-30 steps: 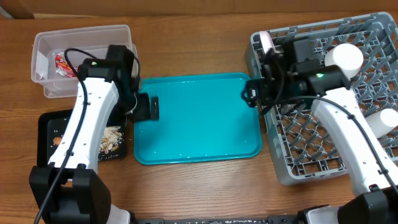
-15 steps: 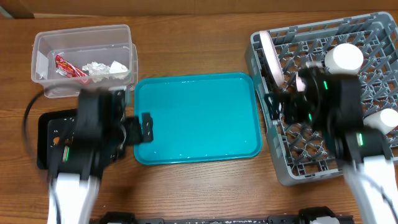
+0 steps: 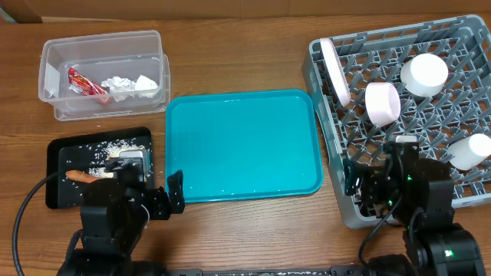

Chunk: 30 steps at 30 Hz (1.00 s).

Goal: Sort waste into correct bins and load items into the dishwasher

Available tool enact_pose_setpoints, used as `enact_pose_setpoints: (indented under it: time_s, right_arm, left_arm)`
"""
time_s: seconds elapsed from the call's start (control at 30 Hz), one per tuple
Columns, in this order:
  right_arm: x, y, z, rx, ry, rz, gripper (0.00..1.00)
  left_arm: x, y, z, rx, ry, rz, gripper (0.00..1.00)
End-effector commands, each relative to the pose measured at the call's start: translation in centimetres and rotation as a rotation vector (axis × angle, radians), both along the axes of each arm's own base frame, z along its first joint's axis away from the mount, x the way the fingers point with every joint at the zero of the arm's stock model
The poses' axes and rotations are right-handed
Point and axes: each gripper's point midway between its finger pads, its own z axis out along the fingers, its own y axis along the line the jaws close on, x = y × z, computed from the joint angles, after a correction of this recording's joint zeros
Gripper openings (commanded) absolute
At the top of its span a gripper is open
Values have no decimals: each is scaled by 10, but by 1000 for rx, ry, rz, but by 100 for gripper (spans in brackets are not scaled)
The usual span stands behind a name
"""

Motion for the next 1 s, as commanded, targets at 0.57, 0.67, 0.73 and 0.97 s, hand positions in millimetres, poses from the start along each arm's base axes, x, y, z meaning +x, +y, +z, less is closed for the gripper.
enact_pose_setpoints:
  time_s: [0.57, 0.67, 0.73, 0.97]
  right_arm:
    - [-15, -15, -19, -70, 91, -52, 100]
    - [-11, -20, -3, -78, 1, -77, 100]
    - [-5, -20, 14, -81, -109, -73, 100]
    - [0, -22, 53, -163, -537, -27, 100]
  left_arm:
    - [-11, 3, -14, 28, 60, -7, 100]
    - [-11, 3, -14, 28, 60, -7, 100]
    - [-11, 3, -14, 29, 60, -8, 100]
    - [-11, 2, -14, 28, 60, -8, 100]
